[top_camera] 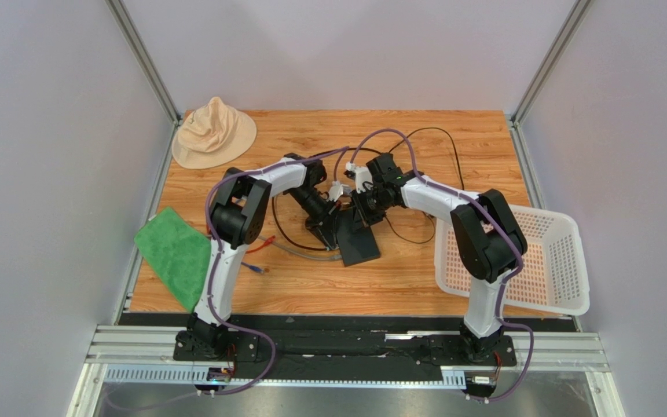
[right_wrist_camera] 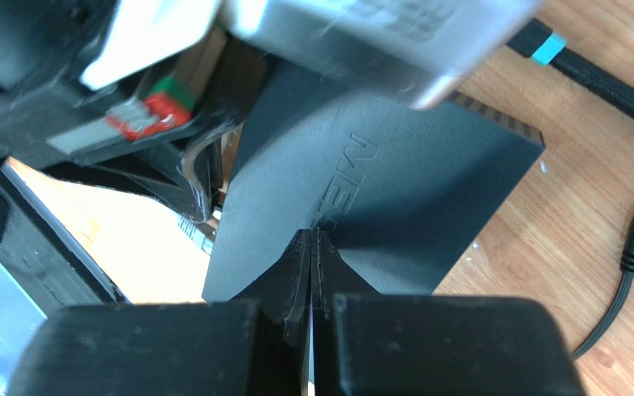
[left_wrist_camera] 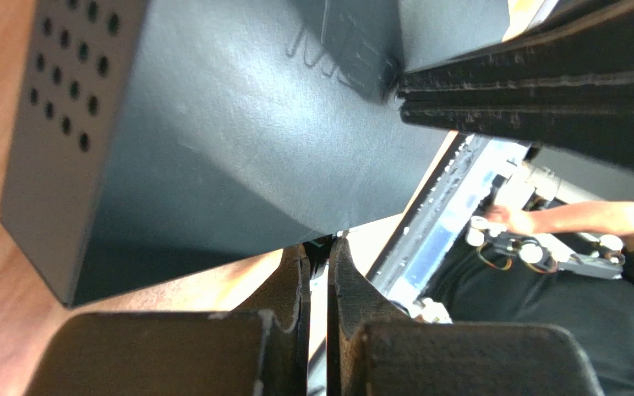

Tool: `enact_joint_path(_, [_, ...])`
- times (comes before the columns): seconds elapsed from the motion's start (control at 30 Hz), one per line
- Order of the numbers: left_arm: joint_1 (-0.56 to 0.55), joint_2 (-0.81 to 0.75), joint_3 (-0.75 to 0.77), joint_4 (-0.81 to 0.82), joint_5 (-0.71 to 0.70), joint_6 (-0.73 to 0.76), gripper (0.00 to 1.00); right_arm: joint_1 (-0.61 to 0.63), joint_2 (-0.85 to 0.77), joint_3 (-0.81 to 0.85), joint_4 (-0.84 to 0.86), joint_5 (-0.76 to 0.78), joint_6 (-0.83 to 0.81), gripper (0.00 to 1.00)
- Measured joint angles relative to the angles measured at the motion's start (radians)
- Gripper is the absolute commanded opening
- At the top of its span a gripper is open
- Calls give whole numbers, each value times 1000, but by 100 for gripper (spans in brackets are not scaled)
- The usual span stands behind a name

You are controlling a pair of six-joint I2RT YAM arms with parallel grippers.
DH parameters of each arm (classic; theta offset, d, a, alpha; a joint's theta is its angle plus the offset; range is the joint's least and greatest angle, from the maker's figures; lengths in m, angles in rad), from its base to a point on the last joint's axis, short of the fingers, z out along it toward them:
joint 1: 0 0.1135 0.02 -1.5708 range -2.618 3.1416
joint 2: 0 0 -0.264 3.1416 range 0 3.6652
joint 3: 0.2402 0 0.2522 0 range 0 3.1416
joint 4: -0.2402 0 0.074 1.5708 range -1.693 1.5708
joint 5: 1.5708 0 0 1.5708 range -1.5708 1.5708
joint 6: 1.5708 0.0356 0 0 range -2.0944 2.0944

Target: Pull the plug from the switch port

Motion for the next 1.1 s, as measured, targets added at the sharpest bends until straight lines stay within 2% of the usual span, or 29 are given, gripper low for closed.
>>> enact_joint_path(0.23, [32, -86, -176, 80, 47, 98, 0, 23, 27, 23, -9, -35, 34, 0])
enact_joint_path(0.33, [51, -95, -200, 82, 72, 141, 0, 32, 37, 32, -11, -45, 38, 0])
enact_joint_path(0.53, [76, -11, -120, -34, 131, 183, 0, 25, 69, 76, -51, -74, 41, 0])
enact_joint_path(0.67, [62, 15, -48, -102, 73, 140, 0, 24, 50, 49, -27, -76, 41, 0])
enact_joint_path(0.77, [46, 15, -22, -122, 21, 110, 0, 31, -16, -37, 39, -57, 37, 9])
enact_joint_path(0.8, [44, 15, -21, -124, 12, 97, 0, 32, -50, -74, 55, -28, 31, 20])
enact_joint_path(0.9, [45, 15, -24, -121, 4, 71, 0, 29, -134, -156, 60, 29, -3, 38])
enact_joint_path(0.97, [47, 15, -27, -119, 6, 63, 0, 28, -166, -181, 66, 48, -30, 41])
enact_joint_path(1.1, [52, 16, -26, -135, -5, 63, 0, 32, -185, -208, 72, 52, -93, 31])
